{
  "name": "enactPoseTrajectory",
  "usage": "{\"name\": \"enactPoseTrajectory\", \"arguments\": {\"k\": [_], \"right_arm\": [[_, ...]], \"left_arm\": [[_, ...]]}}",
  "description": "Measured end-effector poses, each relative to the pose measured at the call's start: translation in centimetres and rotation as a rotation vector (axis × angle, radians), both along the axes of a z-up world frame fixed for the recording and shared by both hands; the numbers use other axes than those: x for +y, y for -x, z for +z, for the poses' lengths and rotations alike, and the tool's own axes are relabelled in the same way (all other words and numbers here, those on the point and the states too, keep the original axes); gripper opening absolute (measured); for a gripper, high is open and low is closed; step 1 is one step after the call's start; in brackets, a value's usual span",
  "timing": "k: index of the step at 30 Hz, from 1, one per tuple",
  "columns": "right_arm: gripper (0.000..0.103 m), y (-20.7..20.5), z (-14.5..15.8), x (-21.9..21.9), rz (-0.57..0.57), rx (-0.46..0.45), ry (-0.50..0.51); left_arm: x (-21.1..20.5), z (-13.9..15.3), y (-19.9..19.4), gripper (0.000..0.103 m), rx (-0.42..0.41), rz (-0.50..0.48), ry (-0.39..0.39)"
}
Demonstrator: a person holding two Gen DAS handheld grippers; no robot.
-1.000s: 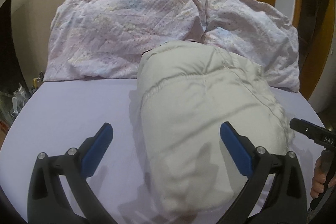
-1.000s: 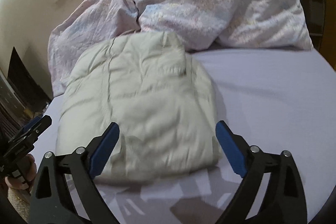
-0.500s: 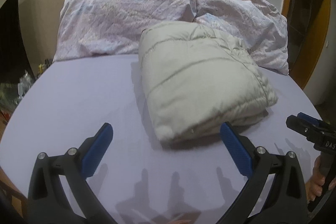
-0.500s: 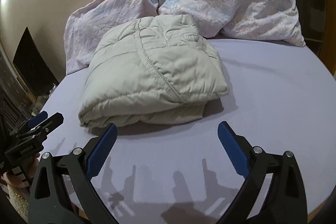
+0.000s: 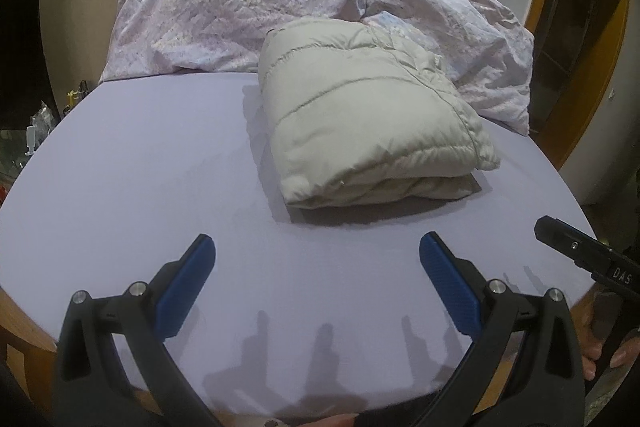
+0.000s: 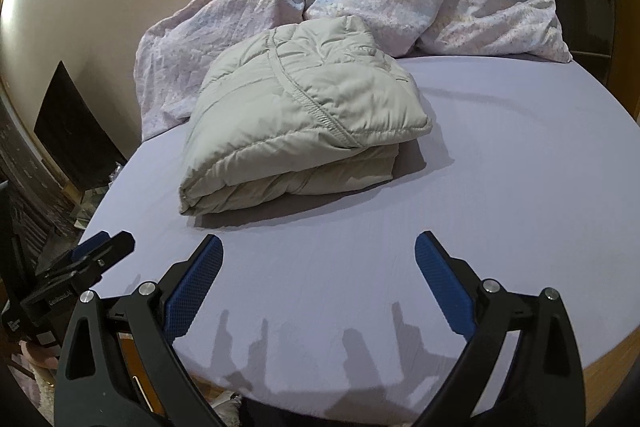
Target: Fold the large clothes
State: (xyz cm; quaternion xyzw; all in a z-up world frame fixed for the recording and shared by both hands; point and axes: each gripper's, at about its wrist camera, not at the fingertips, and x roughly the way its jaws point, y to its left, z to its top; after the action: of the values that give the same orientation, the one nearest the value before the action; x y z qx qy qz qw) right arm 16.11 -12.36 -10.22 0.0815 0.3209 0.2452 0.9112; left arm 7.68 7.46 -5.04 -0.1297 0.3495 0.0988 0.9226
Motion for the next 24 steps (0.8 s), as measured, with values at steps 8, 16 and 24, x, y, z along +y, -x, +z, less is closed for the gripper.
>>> {"name": "enactPoseTrajectory", "arguments": {"k": [8, 16, 24], "right_arm": [[0.098, 1.6, 0.6, 0.2, 0.018, -0.012, -0.015], [0.098, 2.6, 1.0, 0.3, 0.017, -0.021, -0.022], [0.098, 2.8, 1.1, 0.1, 0.016, -0.026, -0.027]], "left_arm": [[-1.3, 0.7, 0.7, 0.101, 0.0, -0.019, -0.005], [-1.8, 0.9, 0.7, 0.101, 0.001, -0.033, -0.004], [-2.1, 1.1, 0.8, 0.101, 0.0, -0.041, -0.007]]}}
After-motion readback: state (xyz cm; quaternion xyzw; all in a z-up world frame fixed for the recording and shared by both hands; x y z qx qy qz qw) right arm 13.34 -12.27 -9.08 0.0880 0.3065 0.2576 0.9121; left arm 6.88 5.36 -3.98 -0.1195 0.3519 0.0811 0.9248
